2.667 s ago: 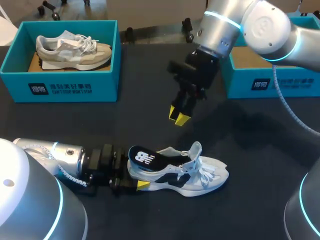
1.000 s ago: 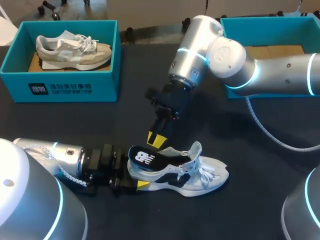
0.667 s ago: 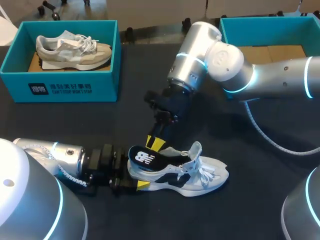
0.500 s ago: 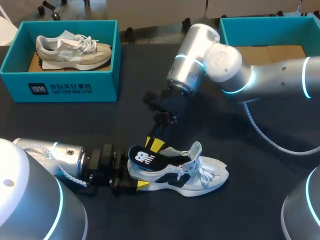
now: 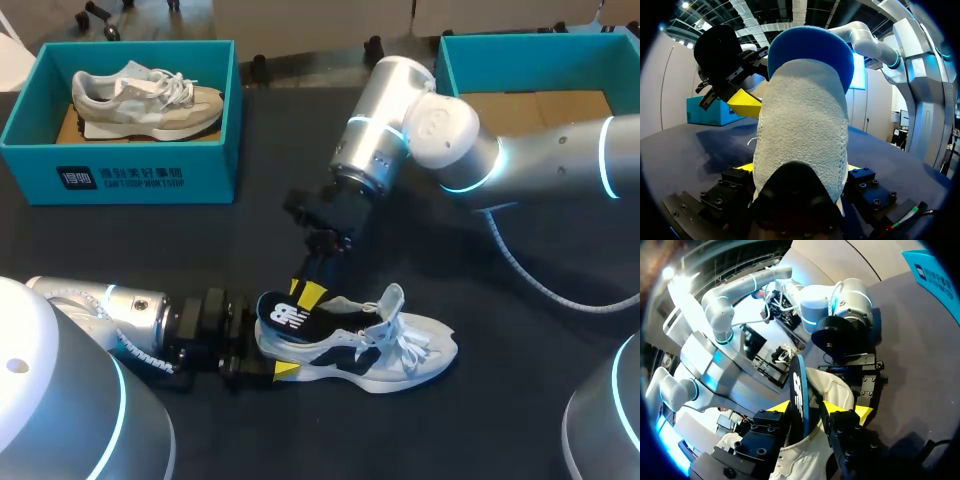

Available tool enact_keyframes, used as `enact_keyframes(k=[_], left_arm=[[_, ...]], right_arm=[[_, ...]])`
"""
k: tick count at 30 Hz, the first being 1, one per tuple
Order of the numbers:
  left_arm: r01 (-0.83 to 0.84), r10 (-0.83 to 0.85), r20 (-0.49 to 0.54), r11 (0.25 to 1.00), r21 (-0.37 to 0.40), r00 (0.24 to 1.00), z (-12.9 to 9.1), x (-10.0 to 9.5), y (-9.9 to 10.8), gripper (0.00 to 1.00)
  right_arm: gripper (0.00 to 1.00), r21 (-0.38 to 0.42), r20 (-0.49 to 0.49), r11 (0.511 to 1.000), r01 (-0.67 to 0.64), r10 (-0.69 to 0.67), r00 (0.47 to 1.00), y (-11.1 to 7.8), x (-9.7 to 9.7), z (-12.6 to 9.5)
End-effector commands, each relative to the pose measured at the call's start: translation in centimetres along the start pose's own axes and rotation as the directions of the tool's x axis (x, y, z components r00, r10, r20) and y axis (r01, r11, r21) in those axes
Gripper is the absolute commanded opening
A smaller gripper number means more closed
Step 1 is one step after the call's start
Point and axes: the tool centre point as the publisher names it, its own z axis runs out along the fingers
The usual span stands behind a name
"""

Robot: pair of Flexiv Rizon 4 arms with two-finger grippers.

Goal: Take the shoe out of the shoebox, open the shoe tongue, remove and reinsert the insole, then place the shoe into the shoebox

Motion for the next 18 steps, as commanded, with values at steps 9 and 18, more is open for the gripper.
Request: enact_keyframes(k=[9, 18], left_arm=[[0.001, -0.001, 0.002, 1.000, -0.002, 1.000, -0.05, -0.21, 0.37, 0.00], [0.001, -0.001, 0.002, 1.000, -0.002, 1.000, -0.05, -0.21, 0.37, 0.00]], right_arm=[[0.37, -0.001, 0.010, 1.000, -0.003, 0.003, 1.000, -0.14, 0.50, 0.51], [0.17, -0.003, 0.005, 1.000, -0.010, 0.010, 1.000, 0.03, 0.46, 0.32]])
